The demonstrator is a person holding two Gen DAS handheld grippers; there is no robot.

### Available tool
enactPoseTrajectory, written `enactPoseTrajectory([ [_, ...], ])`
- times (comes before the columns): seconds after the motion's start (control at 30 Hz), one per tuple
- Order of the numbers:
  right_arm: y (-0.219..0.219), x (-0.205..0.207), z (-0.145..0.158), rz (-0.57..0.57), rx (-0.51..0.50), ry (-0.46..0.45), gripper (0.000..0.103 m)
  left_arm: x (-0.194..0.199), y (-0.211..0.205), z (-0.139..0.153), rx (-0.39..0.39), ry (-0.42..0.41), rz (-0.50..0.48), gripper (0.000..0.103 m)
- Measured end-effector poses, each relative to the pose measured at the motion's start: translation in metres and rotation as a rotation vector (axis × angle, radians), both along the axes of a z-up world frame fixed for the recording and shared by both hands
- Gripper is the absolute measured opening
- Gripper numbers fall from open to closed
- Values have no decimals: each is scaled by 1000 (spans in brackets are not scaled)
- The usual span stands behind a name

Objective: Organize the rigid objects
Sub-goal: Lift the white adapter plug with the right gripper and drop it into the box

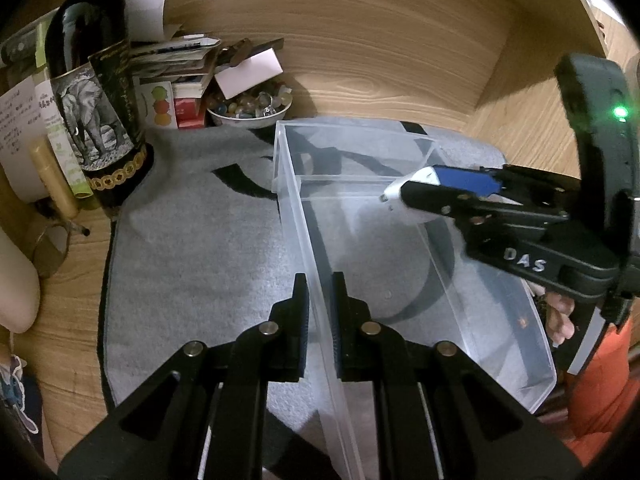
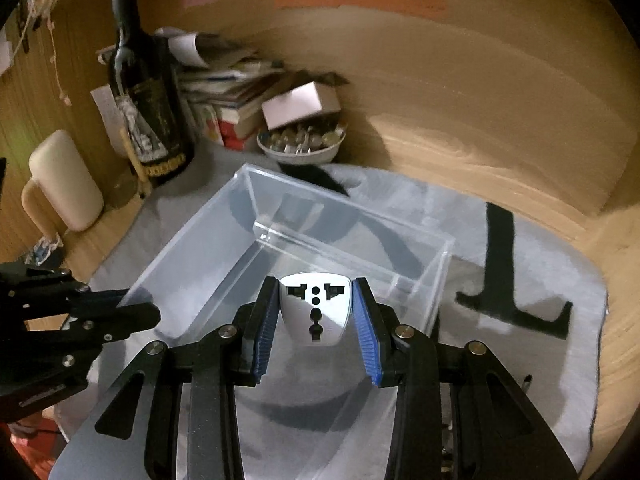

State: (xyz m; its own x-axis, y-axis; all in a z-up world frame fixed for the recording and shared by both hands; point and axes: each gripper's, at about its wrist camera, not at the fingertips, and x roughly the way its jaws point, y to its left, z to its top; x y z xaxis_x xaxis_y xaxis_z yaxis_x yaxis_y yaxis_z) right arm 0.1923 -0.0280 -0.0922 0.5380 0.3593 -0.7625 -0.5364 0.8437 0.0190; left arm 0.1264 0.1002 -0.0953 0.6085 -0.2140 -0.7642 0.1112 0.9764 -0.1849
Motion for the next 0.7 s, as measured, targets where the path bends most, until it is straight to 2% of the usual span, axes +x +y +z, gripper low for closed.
enactPoseTrajectory([
  [0.23,5,1,-2,19,-22,19,34,0,0,0,-1,-1,-1,10],
  [0.3,4,0,0,17,-15,14,39,1,0,0,-2,-1,-2,10],
  [0.37,1,-2,4,8,-3,-2,52,1,0,0,-2,-2,-2,10],
  [0.57,-12,-12,22,-23,32,-65,67,1,0,0,1,-1,-5,10],
  [0.7,-27,-20,34,-63,37,-119,70,1,0,0,0,-1,-4,10],
])
